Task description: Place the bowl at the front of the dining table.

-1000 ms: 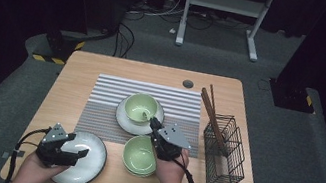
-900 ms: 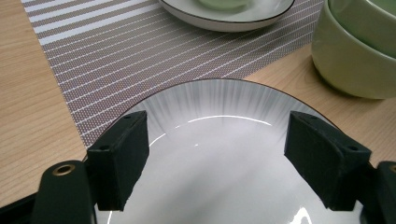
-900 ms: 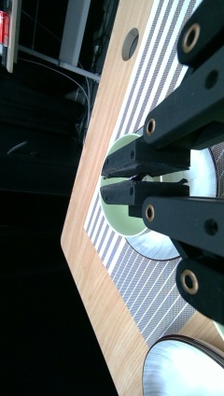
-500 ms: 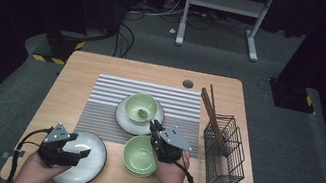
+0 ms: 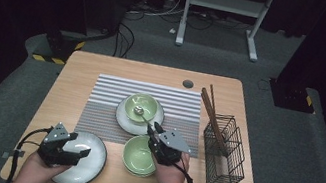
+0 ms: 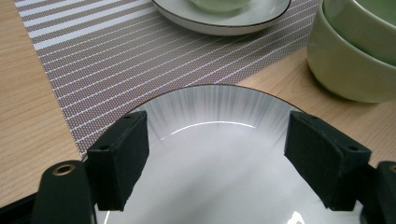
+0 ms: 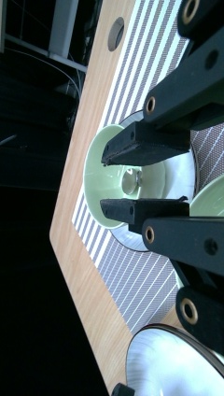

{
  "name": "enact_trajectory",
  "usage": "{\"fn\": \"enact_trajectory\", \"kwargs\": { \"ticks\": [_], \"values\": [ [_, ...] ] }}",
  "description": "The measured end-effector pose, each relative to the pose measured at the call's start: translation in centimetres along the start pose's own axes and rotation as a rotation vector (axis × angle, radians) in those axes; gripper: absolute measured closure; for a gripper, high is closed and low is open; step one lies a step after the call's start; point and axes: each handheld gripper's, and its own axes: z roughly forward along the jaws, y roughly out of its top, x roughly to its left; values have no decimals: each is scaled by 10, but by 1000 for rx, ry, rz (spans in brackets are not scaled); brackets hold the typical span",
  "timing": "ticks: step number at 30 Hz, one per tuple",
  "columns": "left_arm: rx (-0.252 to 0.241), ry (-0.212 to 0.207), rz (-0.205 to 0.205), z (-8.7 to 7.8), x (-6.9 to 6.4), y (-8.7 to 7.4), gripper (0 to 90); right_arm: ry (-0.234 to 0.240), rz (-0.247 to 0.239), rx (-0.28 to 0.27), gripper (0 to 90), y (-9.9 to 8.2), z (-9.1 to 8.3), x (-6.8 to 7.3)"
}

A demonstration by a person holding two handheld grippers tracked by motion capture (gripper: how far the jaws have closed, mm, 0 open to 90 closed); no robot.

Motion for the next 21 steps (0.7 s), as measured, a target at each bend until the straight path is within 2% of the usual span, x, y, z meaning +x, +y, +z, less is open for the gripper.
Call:
{"fn": "enact_trajectory", "kwargs": {
  "ticks": [11,20,21],
  "values": [
    [-5,0,-3,1,0,1,223,-14,5,21,706,0,4,-2],
    [-5,9,4,3,-2,0,225,-21,-14,37,696,0,5,0],
    [-9,10,-4,3,-2,-1,225,-22,-15,39,696,1,5,0]
  ]
}}
